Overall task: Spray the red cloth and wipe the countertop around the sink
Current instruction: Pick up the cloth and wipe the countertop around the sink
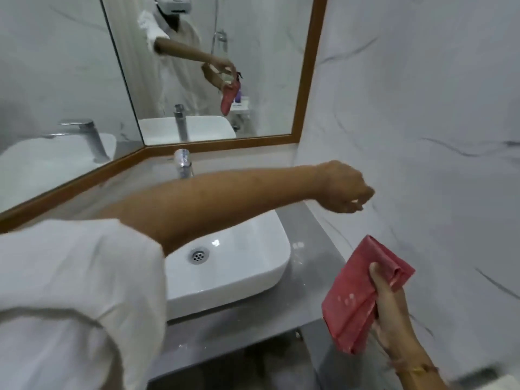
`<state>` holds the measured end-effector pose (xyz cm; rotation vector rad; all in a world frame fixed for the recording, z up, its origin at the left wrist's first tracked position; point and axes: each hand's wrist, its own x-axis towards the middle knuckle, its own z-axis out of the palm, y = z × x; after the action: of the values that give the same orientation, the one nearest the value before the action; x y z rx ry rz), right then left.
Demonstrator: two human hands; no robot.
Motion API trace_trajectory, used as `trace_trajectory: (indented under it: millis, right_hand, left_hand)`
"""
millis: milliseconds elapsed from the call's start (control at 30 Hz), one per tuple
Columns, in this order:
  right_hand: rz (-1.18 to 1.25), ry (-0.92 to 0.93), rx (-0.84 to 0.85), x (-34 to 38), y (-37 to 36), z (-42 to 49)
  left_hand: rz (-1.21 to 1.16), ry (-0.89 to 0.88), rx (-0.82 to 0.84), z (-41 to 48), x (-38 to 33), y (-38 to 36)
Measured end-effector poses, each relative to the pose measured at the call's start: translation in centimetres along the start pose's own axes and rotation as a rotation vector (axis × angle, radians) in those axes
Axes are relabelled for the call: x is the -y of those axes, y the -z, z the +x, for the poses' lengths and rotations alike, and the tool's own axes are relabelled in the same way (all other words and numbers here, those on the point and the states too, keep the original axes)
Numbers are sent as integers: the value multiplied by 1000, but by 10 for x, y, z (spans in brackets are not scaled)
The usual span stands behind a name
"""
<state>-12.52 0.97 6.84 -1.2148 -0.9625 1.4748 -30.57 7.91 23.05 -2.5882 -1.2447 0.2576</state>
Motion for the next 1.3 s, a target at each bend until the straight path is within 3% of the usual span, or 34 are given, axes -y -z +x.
trace_trajectory:
  millis: [133,233,367,500,600,700,767,833,1000,1133,1300]
  right_hand:
    - [-111,29,-5,-10,-8,24]
    - [-306,74,-6,-13,-5,45]
    - [-585,213,-43,-16,-12,84]
    - [-812,318,20,-37,-26,138]
    - [-1004,236,114,-69,-36,181]
    - [-1279,164,339,-108,-49,216]
    - [-1489,204,452,-136,-57,225]
    - [-1637,306,457,-155,-64,226]
    - [-1666,396,337,-169,-79,238]
    - [-1587,322,288,-168,-103,265]
    - [-1593,441,398,-172,-133,294]
  left_hand:
    - [-115,75,113,-45,0,-73]
    - [-300,304,158,-79,11,-133]
    - [-553,599,91,-89,10,-182]
    - [-649,796,15,-64,3,-210]
    - [-689,903,13,-46,9,-228]
    - [-727,955,75,-33,19,-247]
    - [-756,974,123,-27,28,-259]
    - [-791,999,112,-22,38,-267]
    - [-857,1101,-64,-1,58,-271]
    - [-912,1146,-88,23,59,-276]
    - [-830,1218,-109,33,65,-285]
